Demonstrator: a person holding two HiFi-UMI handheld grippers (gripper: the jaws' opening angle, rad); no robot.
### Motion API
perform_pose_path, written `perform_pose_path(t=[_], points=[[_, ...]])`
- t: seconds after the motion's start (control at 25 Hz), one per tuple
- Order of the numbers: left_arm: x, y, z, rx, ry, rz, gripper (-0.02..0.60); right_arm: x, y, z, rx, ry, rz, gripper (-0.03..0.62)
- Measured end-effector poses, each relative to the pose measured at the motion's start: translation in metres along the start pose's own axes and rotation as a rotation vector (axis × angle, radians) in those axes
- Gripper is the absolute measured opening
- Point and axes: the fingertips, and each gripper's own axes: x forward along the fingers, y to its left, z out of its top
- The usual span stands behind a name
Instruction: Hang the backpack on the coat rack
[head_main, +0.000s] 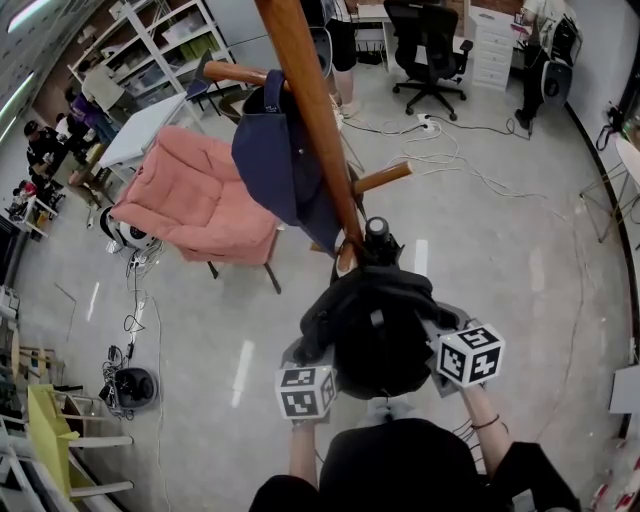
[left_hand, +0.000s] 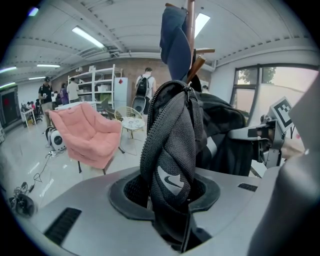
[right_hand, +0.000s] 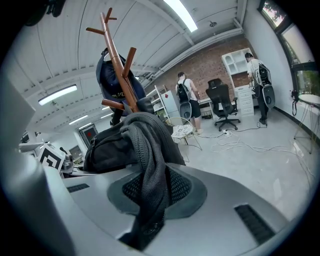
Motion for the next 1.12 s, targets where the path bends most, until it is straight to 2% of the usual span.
perform_pose_path(t=[0.68, 1.12], points=[[0.031, 0.005, -0.004, -0.024, -0.025, -0.002, 0.15, 0.018, -0.015, 0.0, -0.035, -0.036, -0.003, 0.041], [0.038, 0.01, -0.006, -0.025, -0.055, 0.041, 0.177, 0.02, -0.017, -0.003, -0.043, -0.044, -0.01, 0.055]])
